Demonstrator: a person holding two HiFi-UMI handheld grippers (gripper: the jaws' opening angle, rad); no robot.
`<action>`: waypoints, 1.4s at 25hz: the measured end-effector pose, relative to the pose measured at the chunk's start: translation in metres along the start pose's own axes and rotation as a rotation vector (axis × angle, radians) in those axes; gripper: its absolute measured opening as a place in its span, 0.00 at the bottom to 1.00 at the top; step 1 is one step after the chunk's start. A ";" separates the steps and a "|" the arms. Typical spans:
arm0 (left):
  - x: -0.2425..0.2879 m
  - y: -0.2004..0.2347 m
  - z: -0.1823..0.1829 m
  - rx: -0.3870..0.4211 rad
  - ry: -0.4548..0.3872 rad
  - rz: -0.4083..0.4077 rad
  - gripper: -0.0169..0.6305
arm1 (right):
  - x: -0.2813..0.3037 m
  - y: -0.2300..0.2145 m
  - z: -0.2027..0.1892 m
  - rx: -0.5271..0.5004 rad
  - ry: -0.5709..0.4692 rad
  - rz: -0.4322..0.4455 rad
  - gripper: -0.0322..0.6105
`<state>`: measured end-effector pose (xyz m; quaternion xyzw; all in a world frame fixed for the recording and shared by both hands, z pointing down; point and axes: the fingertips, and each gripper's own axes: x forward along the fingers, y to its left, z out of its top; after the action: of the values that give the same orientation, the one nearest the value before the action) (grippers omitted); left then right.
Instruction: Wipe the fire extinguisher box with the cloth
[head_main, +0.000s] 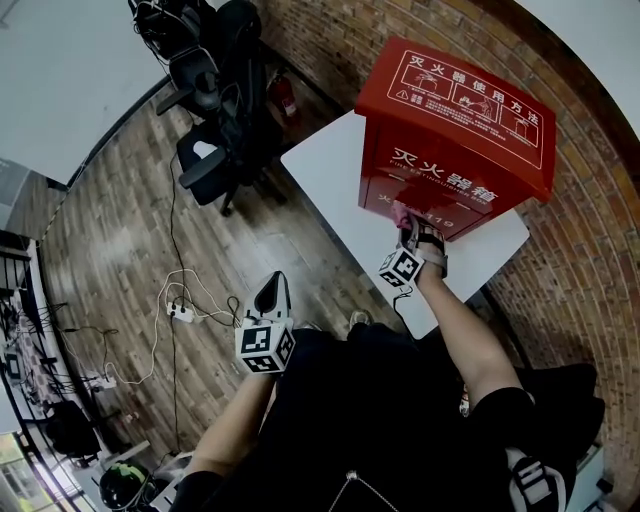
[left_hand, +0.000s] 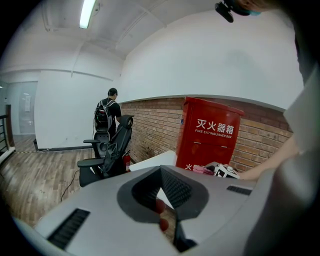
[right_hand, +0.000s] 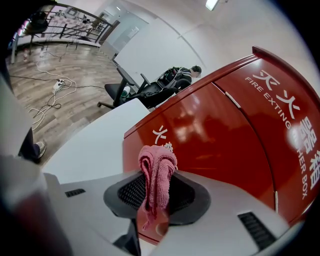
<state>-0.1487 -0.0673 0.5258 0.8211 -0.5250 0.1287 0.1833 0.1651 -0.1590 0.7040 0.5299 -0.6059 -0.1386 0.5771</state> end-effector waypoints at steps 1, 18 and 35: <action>0.001 -0.002 0.000 0.001 0.001 -0.004 0.07 | -0.001 -0.001 -0.003 0.002 0.003 0.000 0.22; 0.022 -0.035 -0.001 0.016 0.008 -0.058 0.07 | -0.015 -0.011 -0.061 0.006 0.051 -0.006 0.22; 0.034 -0.051 -0.005 0.017 0.018 -0.074 0.07 | -0.026 -0.015 -0.120 0.003 0.104 -0.004 0.22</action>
<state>-0.0878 -0.0733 0.5350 0.8403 -0.4914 0.1336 0.1859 0.2675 -0.0914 0.7138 0.5384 -0.5742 -0.1113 0.6066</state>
